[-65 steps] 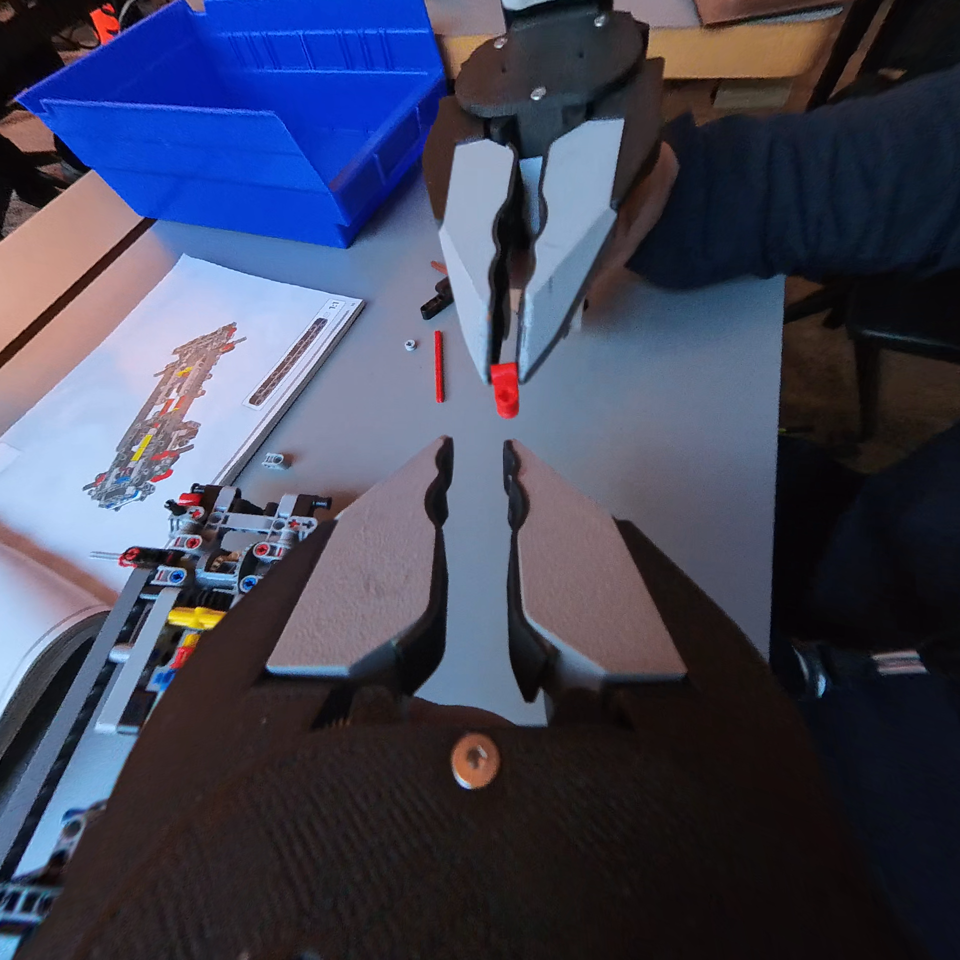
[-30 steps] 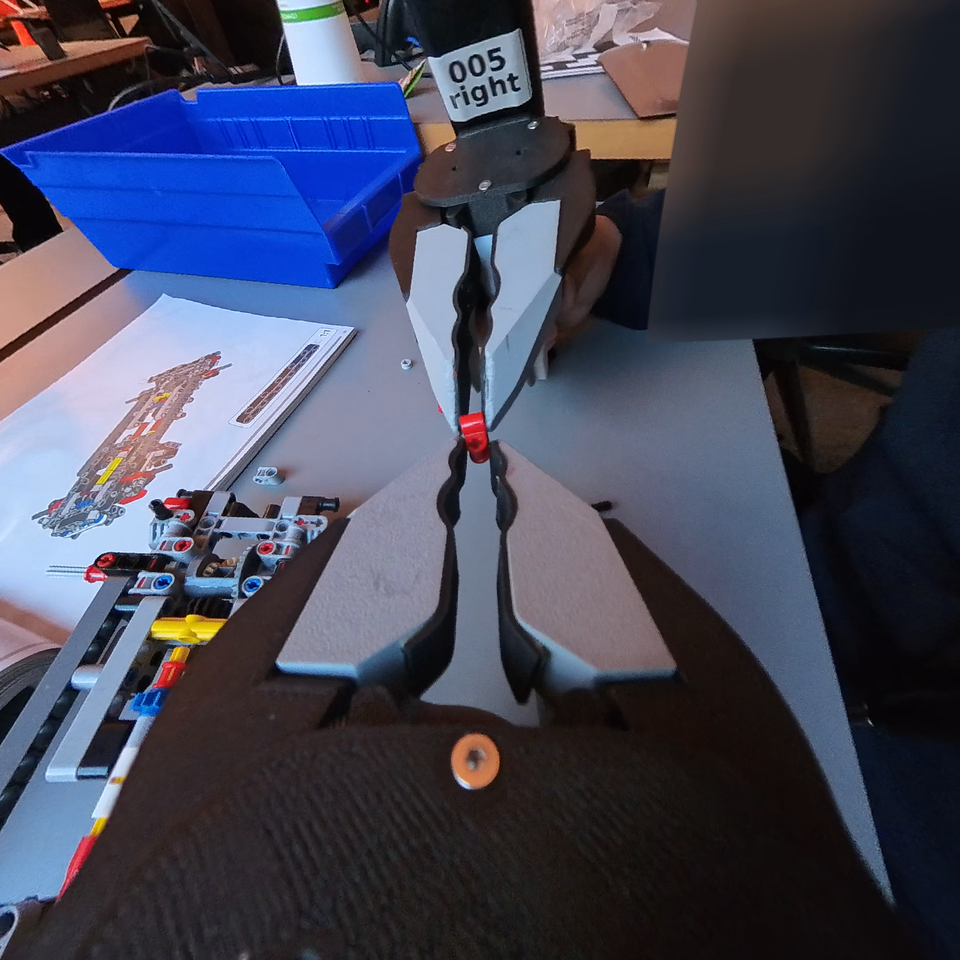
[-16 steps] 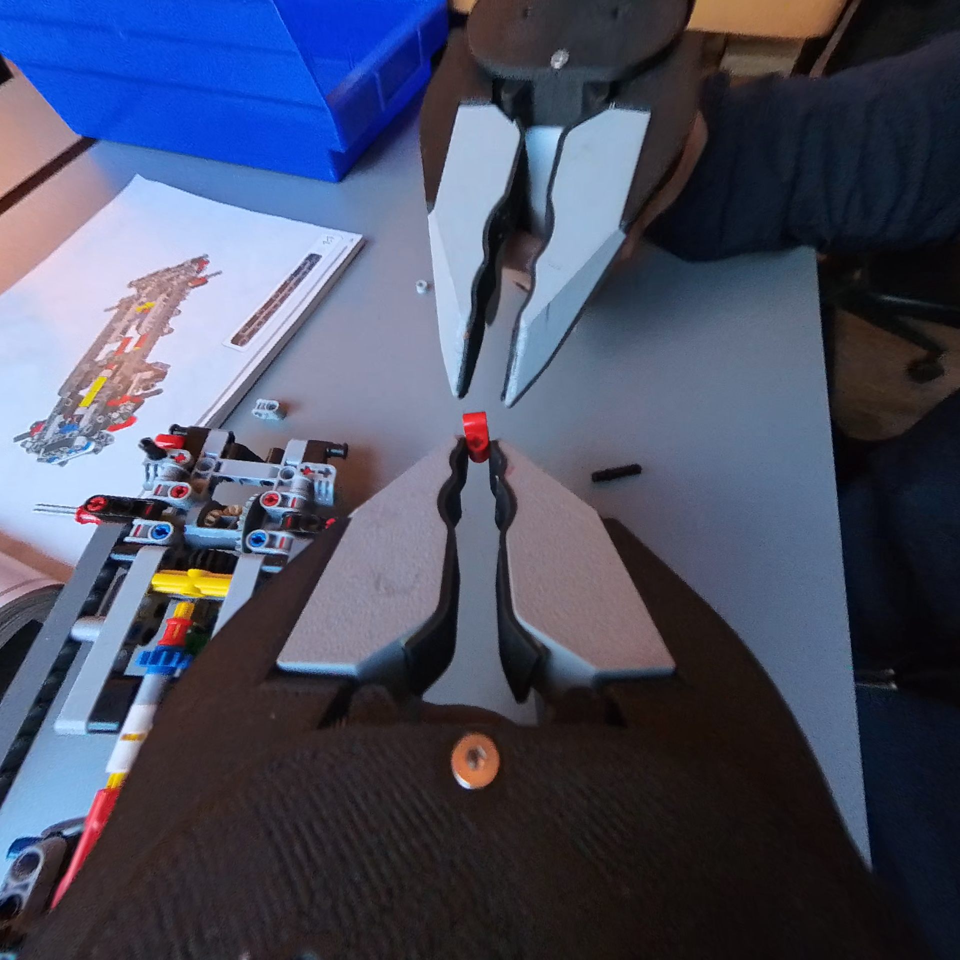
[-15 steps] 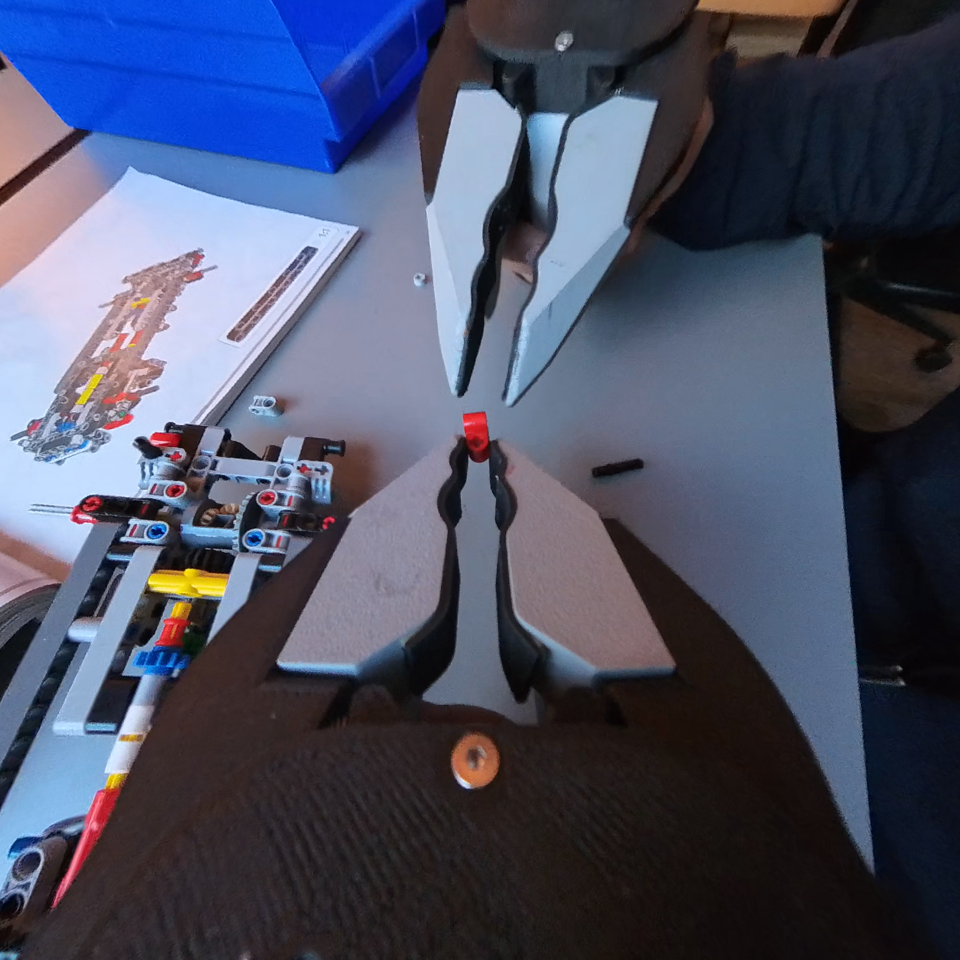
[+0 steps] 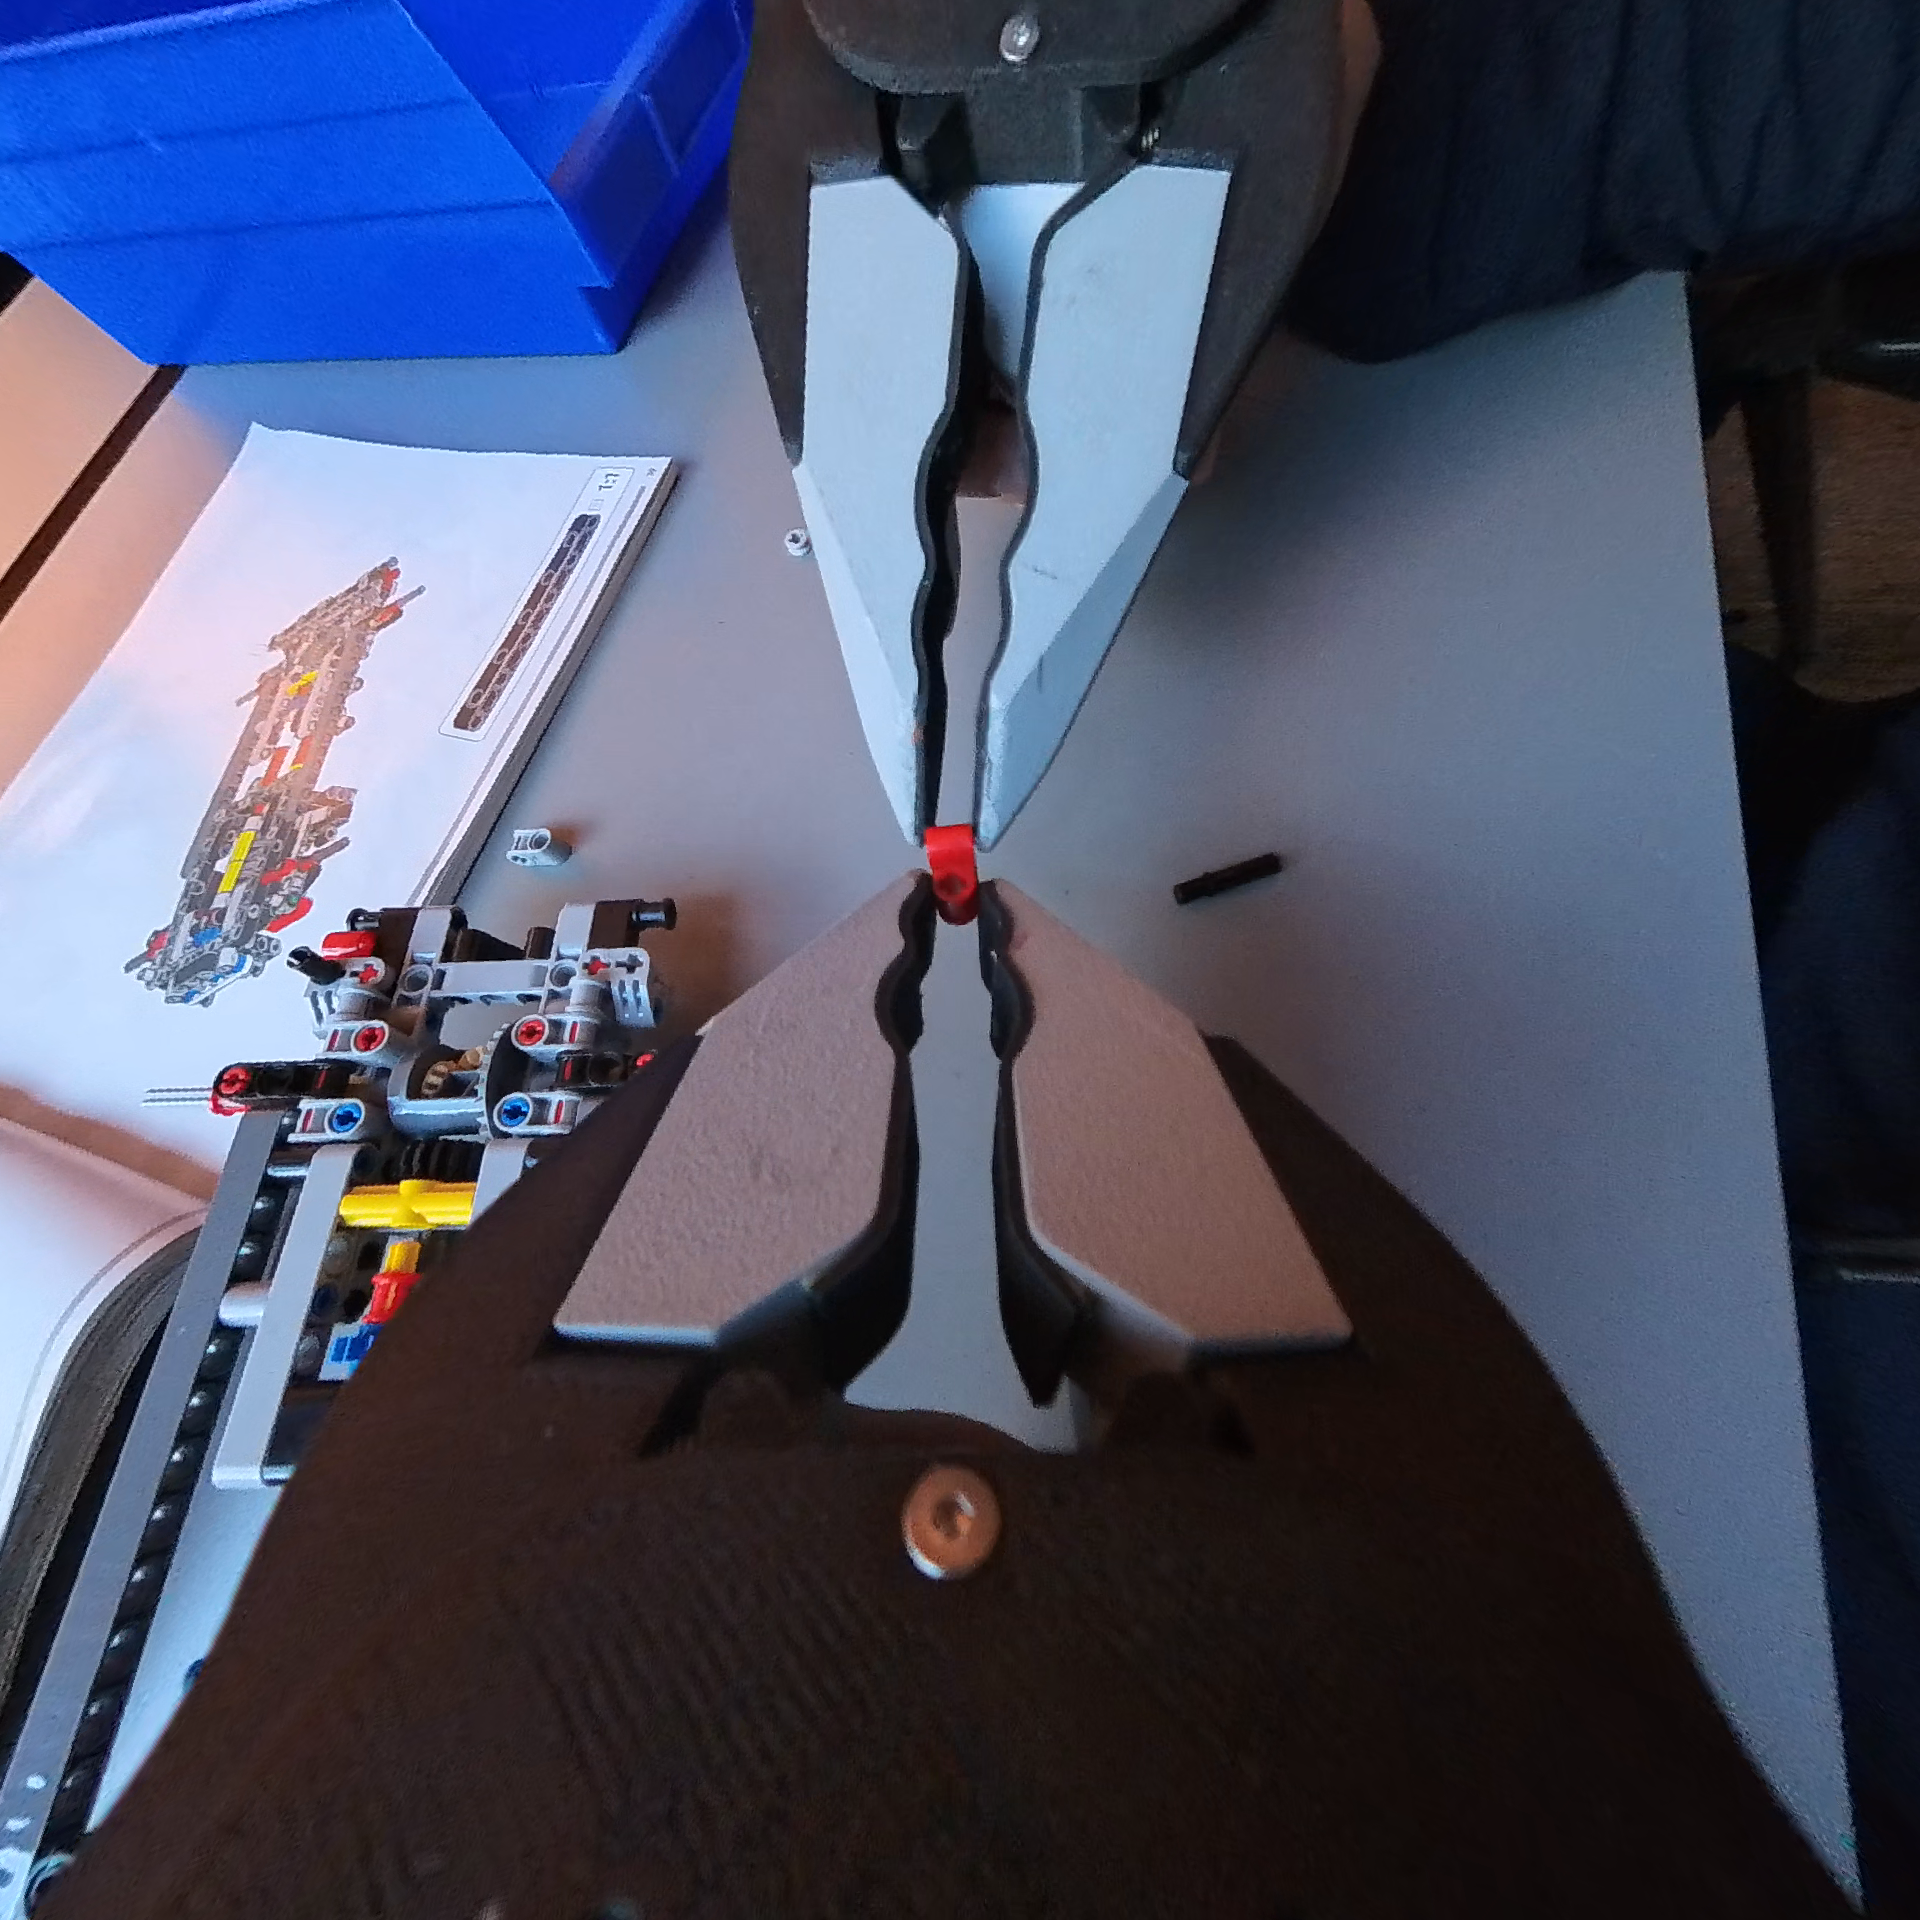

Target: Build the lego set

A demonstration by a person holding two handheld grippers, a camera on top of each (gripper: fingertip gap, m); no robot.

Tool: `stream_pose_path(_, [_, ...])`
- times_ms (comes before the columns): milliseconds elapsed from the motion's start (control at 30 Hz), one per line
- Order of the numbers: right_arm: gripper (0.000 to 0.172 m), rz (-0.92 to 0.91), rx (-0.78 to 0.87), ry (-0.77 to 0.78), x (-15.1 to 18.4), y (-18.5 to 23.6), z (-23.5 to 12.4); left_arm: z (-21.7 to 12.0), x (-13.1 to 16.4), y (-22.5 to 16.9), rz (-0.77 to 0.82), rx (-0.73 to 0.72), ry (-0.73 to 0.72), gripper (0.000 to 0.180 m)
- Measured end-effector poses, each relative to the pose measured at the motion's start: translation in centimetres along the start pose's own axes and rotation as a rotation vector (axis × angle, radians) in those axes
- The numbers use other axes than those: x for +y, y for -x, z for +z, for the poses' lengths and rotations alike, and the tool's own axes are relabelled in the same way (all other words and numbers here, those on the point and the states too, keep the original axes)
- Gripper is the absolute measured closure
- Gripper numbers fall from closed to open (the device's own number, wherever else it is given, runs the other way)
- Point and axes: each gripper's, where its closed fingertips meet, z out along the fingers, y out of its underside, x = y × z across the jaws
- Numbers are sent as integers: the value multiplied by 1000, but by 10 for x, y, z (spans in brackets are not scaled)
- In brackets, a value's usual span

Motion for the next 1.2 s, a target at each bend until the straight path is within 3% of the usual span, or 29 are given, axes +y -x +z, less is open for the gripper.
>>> stream_pose_path(267, [167,-45,4,25,3,3,2,1,3,-5,-3,27,22,175])
stream_pose_path(300, [167,-44,21,14,1,0,2,0,4,-3,-6,21,31,169])
stream_pose_path(367, [167,-23,44,7,1,-6,-1,-8,8,15,23,-59,77,137])
stream_pose_path(500, [167,16,88,20,6,-25,-3,-39,23,69,76,-257,235,102])
stream_pose_path(567, [167,4,110,47,10,-34,-1,-47,31,88,103,-282,318,94])
stream_pose_path(767, [167,-28,146,79,13,-47,5,-48,69,111,98,-158,543,84])
stream_pose_path(933, [167,-64,151,89,15,-53,9,-44,92,102,41,-3,622,89])
stream_pose_path(1200, [167,-36,183,64,13,-67,6,-39,90,104,-39,58,566,94])
